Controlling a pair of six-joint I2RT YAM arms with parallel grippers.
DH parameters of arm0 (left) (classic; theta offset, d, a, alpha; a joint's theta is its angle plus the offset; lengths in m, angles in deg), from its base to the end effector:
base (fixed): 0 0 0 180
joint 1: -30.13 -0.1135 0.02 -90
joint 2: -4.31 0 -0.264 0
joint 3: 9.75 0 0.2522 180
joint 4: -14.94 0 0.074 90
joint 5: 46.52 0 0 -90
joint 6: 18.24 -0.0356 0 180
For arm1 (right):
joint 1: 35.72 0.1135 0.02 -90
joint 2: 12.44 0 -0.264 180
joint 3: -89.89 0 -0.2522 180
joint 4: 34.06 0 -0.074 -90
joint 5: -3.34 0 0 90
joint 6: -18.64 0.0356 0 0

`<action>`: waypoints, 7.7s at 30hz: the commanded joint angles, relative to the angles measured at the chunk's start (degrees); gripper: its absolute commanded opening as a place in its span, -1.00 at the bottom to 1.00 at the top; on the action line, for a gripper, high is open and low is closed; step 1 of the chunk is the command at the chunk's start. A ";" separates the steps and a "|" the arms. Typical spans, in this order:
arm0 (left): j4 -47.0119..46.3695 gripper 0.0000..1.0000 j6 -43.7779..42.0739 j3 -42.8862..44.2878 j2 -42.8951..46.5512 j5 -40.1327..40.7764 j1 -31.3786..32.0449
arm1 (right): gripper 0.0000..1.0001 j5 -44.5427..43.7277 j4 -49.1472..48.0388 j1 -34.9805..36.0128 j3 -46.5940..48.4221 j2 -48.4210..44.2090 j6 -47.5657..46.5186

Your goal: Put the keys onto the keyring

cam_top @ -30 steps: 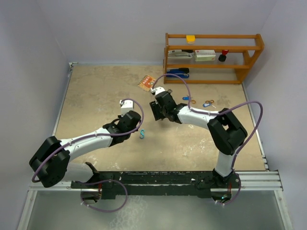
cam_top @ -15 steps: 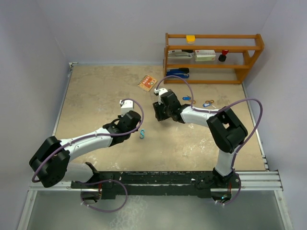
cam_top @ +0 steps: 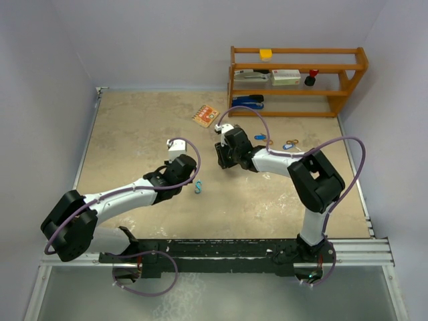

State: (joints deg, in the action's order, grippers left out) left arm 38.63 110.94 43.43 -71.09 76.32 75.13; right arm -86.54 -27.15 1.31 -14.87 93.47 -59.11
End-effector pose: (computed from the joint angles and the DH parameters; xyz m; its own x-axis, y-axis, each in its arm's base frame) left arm 0.1970 -0.1696 0.1990 -0.6005 -0.1502 -0.7854 -0.0671 0.9882 -0.1376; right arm 0.3162 0.2386 0.1719 -0.6038 -0.1897 -0.7742 -0.4865 0.8571 0.1694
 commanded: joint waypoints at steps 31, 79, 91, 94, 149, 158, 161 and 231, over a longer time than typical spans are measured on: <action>-4.05 -1.00 -1.24 1.00 -1.15 -1.32 -0.43 | -1.00 -2.00 -7.61 0.13 -6.53 -10.43 -5.81; -12.12 -1.00 -6.21 11.10 -8.72 -17.88 -0.39 | -1.00 25.77 -19.25 0.98 -15.64 -19.45 -13.04; -12.13 -1.00 -5.97 11.11 -8.88 -18.87 -0.30 | -1.00 23.93 -20.20 1.20 -15.42 -18.57 -12.86; -12.13 -1.00 -5.92 11.03 -9.03 -18.91 -0.27 | -1.00 23.54 -20.48 1.29 -15.35 -18.46 -12.80; -11.25 -1.00 -7.50 7.32 -6.27 -23.28 0.27 | -1.00 16.20 -21.14 1.53 -15.18 -17.89 -14.84; -12.50 -1.00 -8.29 5.50 -5.28 -24.93 0.27 | -1.00 15.08 -21.16 1.48 -15.07 -18.45 -15.09; -12.90 -1.00 -8.41 5.32 -4.82 -24.93 0.22 | -1.00 14.98 -21.05 1.50 -15.18 -18.55 -15.16; -10.97 0.26 -1.85 -0.21 5.02 -3.95 0.09 | -1.00 -18.08 -0.36 -1.55 -10.22 -22.27 3.70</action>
State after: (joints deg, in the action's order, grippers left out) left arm 29.26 108.23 43.43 -66.71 71.03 75.19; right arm -100.63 -31.91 0.24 -27.35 74.21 -60.71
